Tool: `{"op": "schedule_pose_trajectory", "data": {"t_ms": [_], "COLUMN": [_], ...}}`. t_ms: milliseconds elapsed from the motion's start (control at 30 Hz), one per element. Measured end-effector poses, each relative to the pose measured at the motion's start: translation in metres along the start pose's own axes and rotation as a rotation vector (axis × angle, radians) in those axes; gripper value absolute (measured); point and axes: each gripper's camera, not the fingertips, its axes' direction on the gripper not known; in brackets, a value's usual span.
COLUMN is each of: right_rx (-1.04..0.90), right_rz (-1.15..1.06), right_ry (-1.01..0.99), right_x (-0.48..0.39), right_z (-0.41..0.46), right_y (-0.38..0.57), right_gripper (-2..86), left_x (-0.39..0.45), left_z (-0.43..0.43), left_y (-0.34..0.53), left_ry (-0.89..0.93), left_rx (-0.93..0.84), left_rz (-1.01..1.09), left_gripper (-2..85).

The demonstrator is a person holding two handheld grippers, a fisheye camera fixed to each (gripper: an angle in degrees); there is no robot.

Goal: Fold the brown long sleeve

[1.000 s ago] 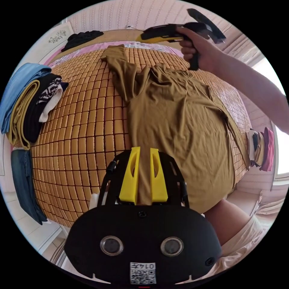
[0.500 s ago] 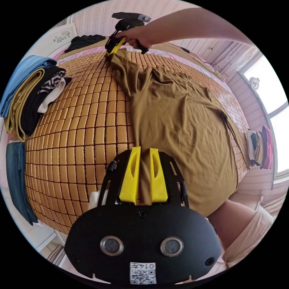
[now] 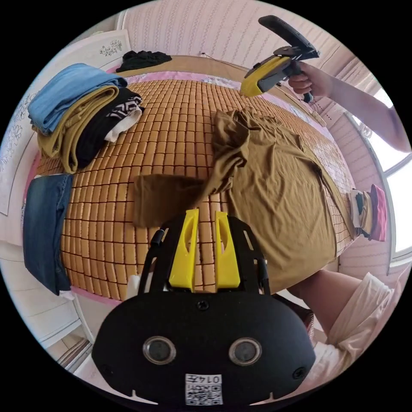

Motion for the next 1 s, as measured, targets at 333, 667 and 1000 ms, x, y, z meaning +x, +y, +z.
{"op": "schedule_pose_trajectory", "data": {"t_ms": [333, 667, 1000], "right_rx": [0.094, 0.12, 0.137], "right_rz": [0.764, 0.83, 0.695], "right_ry": [0.074, 0.118, 0.159], "right_x": [0.105, 0.133, 0.123], "right_z": [0.035, 0.066, 0.026], "right_y": [0.039, 0.024, 0.002], "right_gripper": [8.6, 0.1, -0.7], "left_x": [-0.014, -0.016, -0.073], "left_z": [-0.048, -0.059, -0.201], "left_y": [-0.005, -0.043, -0.012], "left_ry": [-0.194, -0.046, 0.201], "left_rx": [-0.067, -0.221, -0.143], "left_rz": [0.185, 0.229, -0.089], "left_gripper": [7.5, -0.4, -0.9]}}
